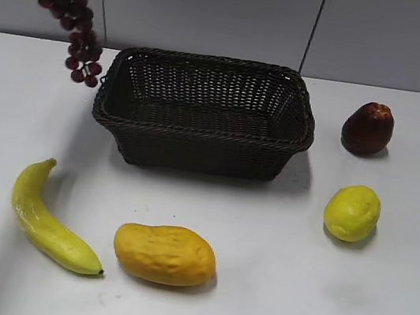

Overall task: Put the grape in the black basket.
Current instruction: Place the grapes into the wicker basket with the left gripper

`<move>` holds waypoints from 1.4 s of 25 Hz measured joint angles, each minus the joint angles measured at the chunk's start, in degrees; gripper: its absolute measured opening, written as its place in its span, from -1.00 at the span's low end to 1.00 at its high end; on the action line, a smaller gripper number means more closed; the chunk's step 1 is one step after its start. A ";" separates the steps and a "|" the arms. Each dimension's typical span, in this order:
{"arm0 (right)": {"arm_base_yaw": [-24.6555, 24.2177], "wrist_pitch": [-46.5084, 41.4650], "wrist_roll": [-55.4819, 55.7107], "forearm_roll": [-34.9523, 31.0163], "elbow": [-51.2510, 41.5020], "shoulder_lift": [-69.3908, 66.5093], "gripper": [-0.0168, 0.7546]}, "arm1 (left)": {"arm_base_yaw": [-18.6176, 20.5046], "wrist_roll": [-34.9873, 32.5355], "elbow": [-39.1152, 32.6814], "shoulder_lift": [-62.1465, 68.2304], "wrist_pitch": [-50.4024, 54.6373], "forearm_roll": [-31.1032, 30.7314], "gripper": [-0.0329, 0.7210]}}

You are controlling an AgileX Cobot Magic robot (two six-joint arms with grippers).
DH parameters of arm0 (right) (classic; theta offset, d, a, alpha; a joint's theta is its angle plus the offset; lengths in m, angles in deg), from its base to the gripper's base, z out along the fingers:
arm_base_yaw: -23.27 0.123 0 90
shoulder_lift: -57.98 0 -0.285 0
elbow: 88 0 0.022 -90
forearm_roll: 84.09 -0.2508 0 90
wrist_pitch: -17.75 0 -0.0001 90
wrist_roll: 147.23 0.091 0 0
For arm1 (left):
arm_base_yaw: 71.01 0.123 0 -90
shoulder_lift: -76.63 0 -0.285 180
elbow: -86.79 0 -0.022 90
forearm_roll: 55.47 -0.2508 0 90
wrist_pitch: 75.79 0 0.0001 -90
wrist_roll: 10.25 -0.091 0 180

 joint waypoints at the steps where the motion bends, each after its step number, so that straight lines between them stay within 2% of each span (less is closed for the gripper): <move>1: 0.00 0.00 0.00 0.00 0.00 0.00 0.57 | -1.50 -0.06 2.12 0.00 -0.10 -0.13 -0.11; 8: 0.00 0.00 0.00 0.00 0.00 0.00 0.57 | -8.99 -0.39 11.65 -0.13 -3.82 -0.25 -0.11; 13: 0.00 0.00 0.00 0.00 0.00 0.00 0.57 | -13.25 -0.39 12.17 0.02 -6.45 -0.01 -0.11; 17: 0.00 0.00 0.00 0.00 0.00 0.00 0.57 | -14.56 -1.05 12.29 1.82 -6.73 0.17 -0.11; 22: 0.00 0.00 0.00 0.00 0.00 0.00 0.57 | -14.61 -11.18 11.23 5.28 -4.66 1.82 -0.11; 26: 0.00 0.00 0.00 0.00 0.00 0.00 0.57 | -14.83 -19.60 8.67 6.79 -3.93 6.19 -0.12; 28: 0.00 0.00 0.00 0.00 0.00 0.00 0.57 | -15.33 -24.92 6.00 6.84 -3.93 6.86 -0.12; 35: 0.00 0.00 0.00 0.00 0.00 0.00 0.57 | -16.87 -36.95 -4.73 7.01 -6.74 7.52 -0.12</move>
